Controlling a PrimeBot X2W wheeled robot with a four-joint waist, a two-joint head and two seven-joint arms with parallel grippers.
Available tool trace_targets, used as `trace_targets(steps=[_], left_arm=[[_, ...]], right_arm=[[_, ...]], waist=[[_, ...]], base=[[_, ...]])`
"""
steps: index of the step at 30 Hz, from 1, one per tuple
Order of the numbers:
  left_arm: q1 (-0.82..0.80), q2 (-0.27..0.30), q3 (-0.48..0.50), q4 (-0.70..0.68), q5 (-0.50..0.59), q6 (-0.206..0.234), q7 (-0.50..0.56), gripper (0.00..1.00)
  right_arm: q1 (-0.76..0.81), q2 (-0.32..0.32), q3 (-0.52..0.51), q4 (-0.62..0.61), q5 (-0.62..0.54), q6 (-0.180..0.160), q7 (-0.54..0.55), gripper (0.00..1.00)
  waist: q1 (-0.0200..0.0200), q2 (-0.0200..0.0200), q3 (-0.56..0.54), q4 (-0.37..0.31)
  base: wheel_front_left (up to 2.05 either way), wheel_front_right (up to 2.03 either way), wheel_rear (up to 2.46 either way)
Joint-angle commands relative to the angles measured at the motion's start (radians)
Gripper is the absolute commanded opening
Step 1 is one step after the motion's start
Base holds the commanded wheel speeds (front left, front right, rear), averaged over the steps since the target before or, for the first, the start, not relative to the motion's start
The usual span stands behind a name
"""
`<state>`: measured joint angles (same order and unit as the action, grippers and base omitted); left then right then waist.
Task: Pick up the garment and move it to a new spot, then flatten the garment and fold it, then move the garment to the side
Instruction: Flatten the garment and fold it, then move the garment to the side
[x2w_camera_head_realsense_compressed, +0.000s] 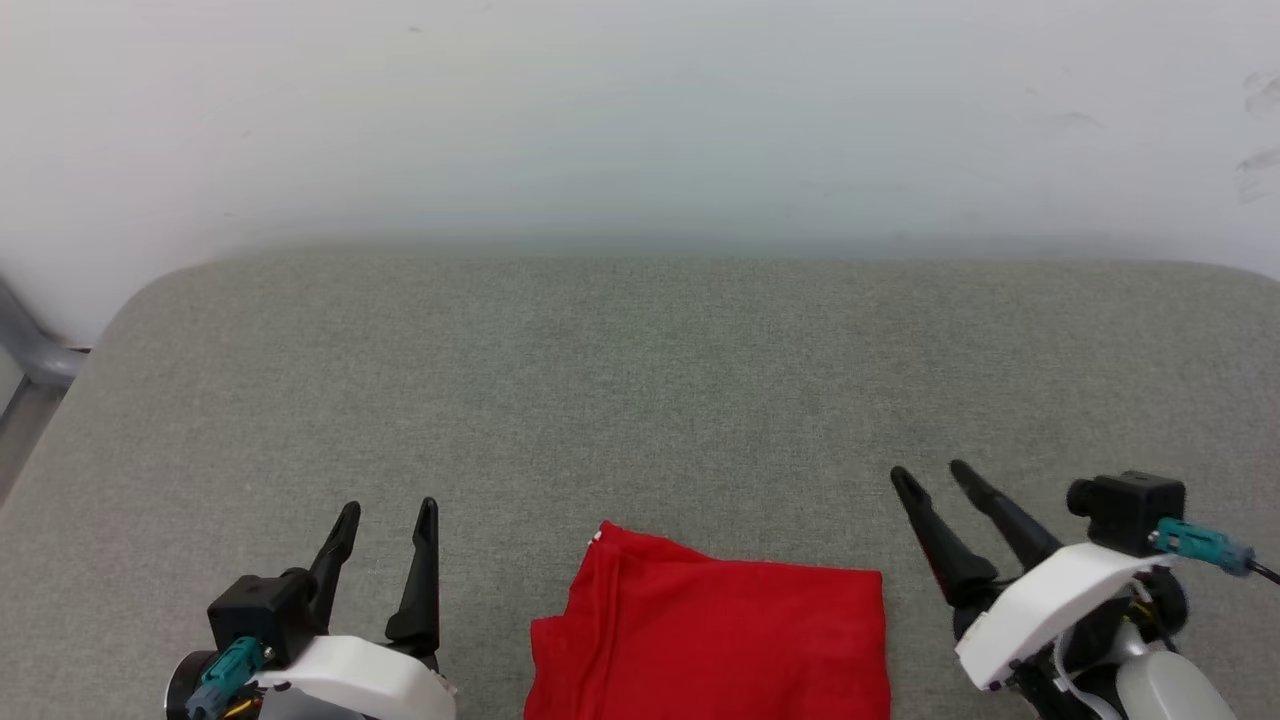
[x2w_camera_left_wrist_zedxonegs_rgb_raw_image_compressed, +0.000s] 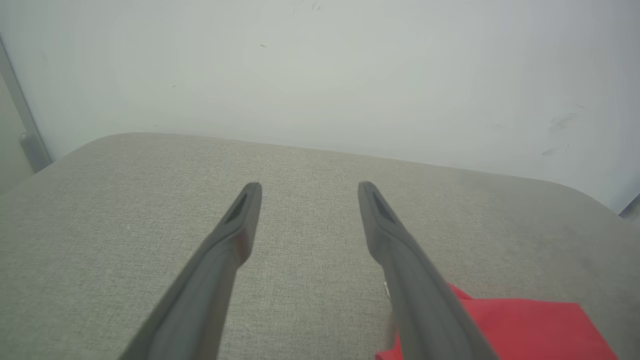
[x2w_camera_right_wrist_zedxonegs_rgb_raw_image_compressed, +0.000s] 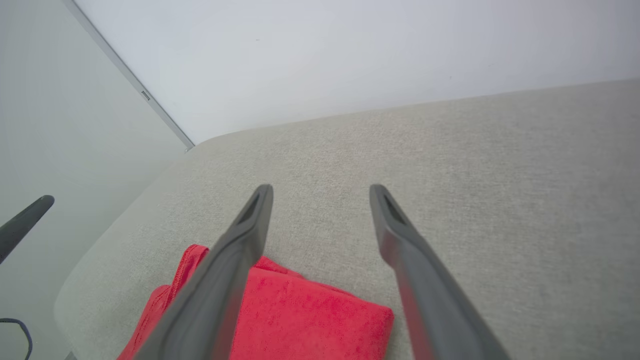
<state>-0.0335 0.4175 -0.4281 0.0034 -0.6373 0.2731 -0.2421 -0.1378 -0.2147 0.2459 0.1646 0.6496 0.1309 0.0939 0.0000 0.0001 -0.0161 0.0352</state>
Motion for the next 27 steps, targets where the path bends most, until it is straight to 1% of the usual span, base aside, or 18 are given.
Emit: trace_targets(steps=[1, 2, 6, 7, 11, 15, 21, 27], left_arm=[[0.014, 0.002, 0.005, 0.000, 0.005, 0.005, -0.008, 1.00], [0.017, 0.003, 0.008, 0.000, 0.008, 0.008, -0.008, 1.00], [0.027, 0.002, 0.010, 0.002, 0.021, 0.015, -0.013, 1.00], [0.027, 0.002, 0.010, 0.002, 0.021, 0.015, -0.013, 1.00], [0.037, -0.003, 0.015, 0.008, 0.032, 0.017, -0.017, 1.00], [0.057, -0.003, 0.028, 0.012, 0.046, 0.013, -0.021, 1.00], [0.096, 0.007, 0.037, -0.001, 0.074, 0.018, -0.023, 1.00], [0.129, 0.012, 0.044, -0.013, 0.088, 0.022, -0.024, 1.00]], right_arm=[[0.027, 0.010, -0.048, -0.026, -0.081, -0.001, -0.034, 1.00], [0.043, 0.023, -0.072, -0.040, -0.103, -0.001, -0.045, 1.00], [0.103, 0.035, -0.171, -0.126, -0.248, -0.001, -0.084, 1.00], [0.103, 0.035, -0.171, -0.126, -0.248, -0.001, -0.084, 1.00], [0.165, 0.064, -0.246, -0.225, -0.349, -0.001, -0.081, 1.00], [0.232, 0.098, -0.286, -0.320, -0.421, -0.001, -0.049, 1.00], [0.324, 0.136, -0.323, -0.420, -0.448, -0.001, 0.003, 1.00], [0.362, 0.152, -0.325, -0.457, -0.445, -0.001, 0.023, 1.00]], waist=[[0.0000, -0.0001, -0.015, -0.017], [0.0000, -0.0001, -0.019, -0.020], [0.0000, -0.0001, -0.035, -0.027], [0.0000, -0.0001, -0.035, -0.027], [0.0000, -0.0001, -0.052, -0.032], [0.0000, -0.0001, -0.065, -0.038], [0.0000, -0.0001, -0.085, -0.048], [0.0000, -0.0001, -0.091, -0.056]], base=[[0.00, 0.00, 0.00], [0.00, 0.00, 0.00], [0.00, 0.00, 0.00], [0.00, 0.00, 0.00], [0.00, 0.00, 0.00], [0.00, 0.00, 0.00], [0.00, 0.00, 0.00], [0.00, 0.00, 0.00]])
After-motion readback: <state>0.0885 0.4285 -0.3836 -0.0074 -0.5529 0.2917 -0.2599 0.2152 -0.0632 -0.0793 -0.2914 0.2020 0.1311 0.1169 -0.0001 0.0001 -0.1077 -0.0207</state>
